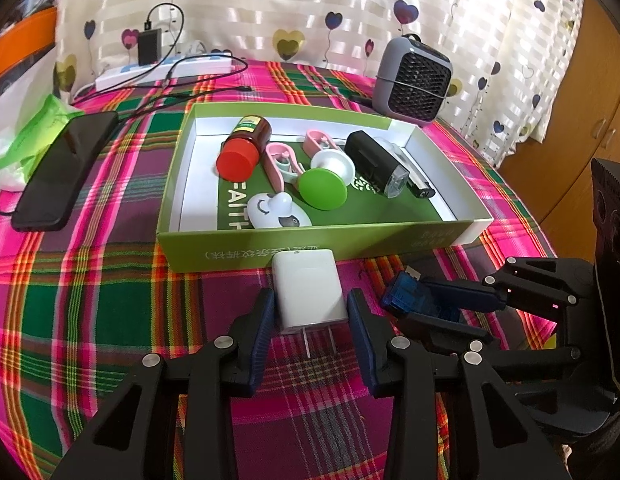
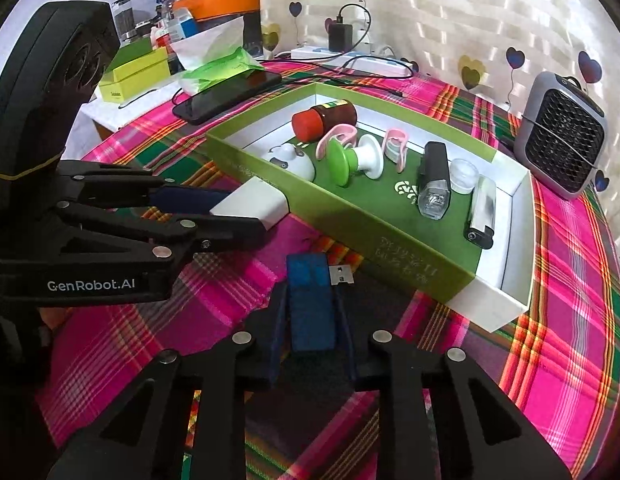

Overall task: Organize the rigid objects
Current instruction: 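Grasp the white charger with the left tool while the right tool grasps the blue USB stick, then carry the white charger and blue USB stick over the box with both tools, then lower the charger and USB stick into the box and open both tools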

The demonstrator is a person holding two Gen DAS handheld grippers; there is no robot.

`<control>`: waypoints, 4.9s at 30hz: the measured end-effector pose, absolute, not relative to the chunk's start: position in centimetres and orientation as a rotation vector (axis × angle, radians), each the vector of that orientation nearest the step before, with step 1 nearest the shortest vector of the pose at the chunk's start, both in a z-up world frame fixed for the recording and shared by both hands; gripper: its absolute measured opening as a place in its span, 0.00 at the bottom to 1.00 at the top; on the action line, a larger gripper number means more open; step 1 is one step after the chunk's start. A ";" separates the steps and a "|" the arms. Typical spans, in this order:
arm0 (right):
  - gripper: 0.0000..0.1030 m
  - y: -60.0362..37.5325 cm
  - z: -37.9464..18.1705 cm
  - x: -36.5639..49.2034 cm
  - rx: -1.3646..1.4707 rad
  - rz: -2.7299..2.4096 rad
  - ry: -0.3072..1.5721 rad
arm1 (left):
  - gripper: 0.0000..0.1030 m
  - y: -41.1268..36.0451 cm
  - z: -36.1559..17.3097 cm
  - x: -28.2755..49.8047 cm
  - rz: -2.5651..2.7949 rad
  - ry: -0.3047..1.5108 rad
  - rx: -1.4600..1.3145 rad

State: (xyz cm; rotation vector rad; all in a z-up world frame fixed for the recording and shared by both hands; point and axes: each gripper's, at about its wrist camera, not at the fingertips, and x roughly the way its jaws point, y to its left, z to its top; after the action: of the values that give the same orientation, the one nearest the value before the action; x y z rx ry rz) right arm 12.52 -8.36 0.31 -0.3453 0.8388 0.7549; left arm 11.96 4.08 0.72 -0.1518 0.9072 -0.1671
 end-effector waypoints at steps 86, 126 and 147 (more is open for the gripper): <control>0.23 -12.8 5.6 17.6 -0.107 0.501 0.761 | 0.32 2.4 5.9 14.8 -0.288 0.767 -0.151; 0.24 -12.4 2.7 21.6 -0.084 0.457 0.837 | 0.29 1.5 2.8 18.9 -0.268 0.877 -0.148; 0.40 -12.3 3.0 20.8 -0.069 0.445 0.820 | 0.29 1.5 3.2 17.6 -0.241 0.866 -0.125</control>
State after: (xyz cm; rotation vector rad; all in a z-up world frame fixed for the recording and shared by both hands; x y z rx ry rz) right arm 20.76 -12.29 2.99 -0.0685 0.8198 0.4450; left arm 17.58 1.47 3.23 -0.1253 0.8657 -0.2408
